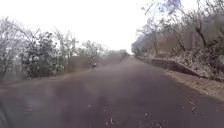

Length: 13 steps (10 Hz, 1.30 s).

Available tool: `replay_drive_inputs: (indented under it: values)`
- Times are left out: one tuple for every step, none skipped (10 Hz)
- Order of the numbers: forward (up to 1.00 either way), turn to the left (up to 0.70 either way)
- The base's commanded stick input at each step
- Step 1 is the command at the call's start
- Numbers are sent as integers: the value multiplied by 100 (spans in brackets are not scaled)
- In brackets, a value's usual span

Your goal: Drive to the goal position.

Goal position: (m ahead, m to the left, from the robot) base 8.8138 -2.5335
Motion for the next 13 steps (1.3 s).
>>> replay_drive_inputs:
  values:
    - [70,0]
    - [70,0]
    - [70,0]
    - [70,-2]
    - [70,-4]
    - [70,-34]
    - [70,-34]
    - [70,-34]
    - [70,-25]
    - [70,-16]
    - [70,0]
    - [70,0]
    - [70,0]
